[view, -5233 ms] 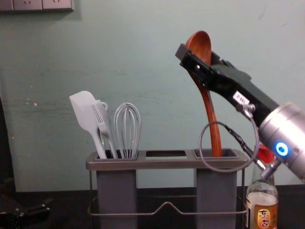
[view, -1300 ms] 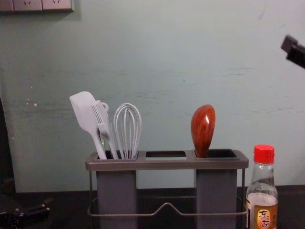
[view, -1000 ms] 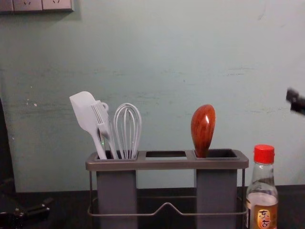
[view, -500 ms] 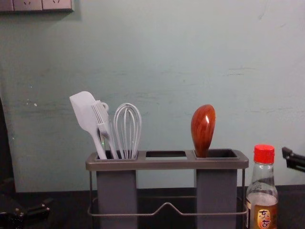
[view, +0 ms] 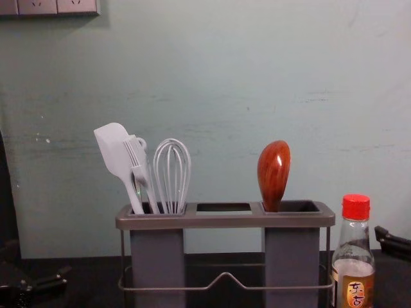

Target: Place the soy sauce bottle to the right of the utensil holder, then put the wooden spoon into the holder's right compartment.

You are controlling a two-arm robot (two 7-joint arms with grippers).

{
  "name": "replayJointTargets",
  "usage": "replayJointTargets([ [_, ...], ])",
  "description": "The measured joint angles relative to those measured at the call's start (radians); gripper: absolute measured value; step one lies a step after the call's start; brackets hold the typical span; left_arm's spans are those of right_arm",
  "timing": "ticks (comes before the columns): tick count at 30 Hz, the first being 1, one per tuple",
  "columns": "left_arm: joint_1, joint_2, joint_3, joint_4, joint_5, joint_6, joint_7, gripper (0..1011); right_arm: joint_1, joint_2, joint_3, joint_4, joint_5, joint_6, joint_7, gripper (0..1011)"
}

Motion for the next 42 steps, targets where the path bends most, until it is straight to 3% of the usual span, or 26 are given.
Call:
replayJointTargets([
  [17, 0.000, 0.000, 0.000, 0.000, 0.000, 0.000, 0.000, 1012, -0.015, -0.002, -0.004, -0.015, -0.023, 0.008, -0.020, 1002],
  [42, 0.000, 0.000, 0.000, 0.000, 0.000, 0.000, 0.000, 1012, -0.014, -0.001, -0.003, -0.014, -0.020, 0.008, -0.018, 1002],
])
